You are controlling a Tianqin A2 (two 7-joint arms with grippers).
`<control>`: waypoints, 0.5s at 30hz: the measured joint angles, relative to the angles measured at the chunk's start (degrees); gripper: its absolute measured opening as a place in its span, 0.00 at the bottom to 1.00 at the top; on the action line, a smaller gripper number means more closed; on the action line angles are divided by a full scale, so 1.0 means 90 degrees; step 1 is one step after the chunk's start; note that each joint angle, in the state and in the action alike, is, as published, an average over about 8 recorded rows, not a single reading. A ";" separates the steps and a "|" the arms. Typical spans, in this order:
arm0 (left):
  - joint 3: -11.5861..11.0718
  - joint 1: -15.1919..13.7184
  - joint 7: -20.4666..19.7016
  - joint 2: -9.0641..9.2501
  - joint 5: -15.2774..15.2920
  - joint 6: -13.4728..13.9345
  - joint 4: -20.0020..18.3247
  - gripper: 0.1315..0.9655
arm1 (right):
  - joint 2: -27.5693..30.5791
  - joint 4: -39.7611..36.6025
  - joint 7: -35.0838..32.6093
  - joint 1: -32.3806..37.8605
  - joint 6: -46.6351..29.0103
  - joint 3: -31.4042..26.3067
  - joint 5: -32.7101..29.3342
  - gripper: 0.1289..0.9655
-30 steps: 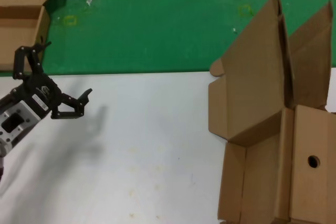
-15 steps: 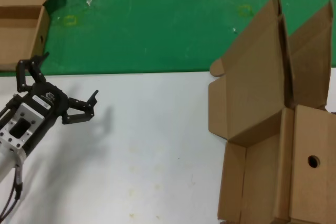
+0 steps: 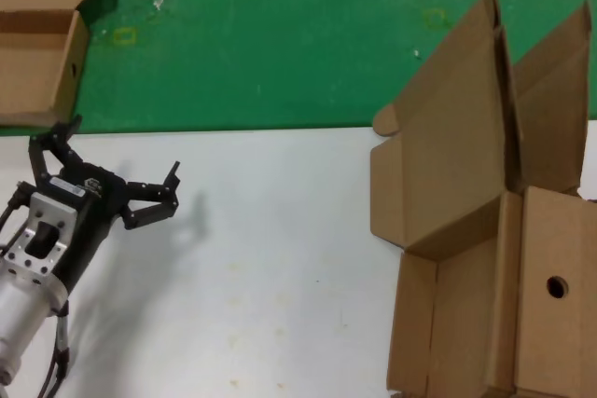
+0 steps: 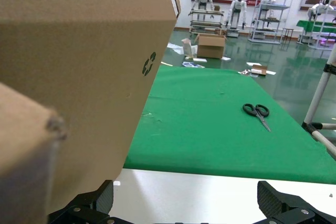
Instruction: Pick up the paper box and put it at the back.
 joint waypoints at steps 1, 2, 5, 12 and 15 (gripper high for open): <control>0.0004 0.0026 -0.0072 0.0034 0.0004 -0.0053 -0.0018 1.00 | 0.0000 0.0000 0.0000 0.0000 0.0000 0.0000 0.0000 1.00; 0.0007 0.0052 -0.0145 0.0068 0.0009 -0.0107 -0.0036 1.00 | 0.0000 0.0000 0.0000 0.0000 0.0000 0.0000 0.0000 1.00; 0.0018 0.0130 -0.0359 0.0169 0.0022 -0.0265 -0.0089 1.00 | 0.0000 0.0000 0.0000 0.0000 0.0000 0.0000 0.0000 1.00; 0.0043 0.0311 -0.0858 0.0404 0.0053 -0.0632 -0.0211 1.00 | 0.0000 0.0000 0.0000 0.0000 0.0000 0.0000 0.0000 1.00; 0.0054 0.0388 -0.1072 0.0505 0.0066 -0.0790 -0.0264 1.00 | 0.0000 0.0000 0.0000 0.0000 0.0000 0.0000 0.0000 1.00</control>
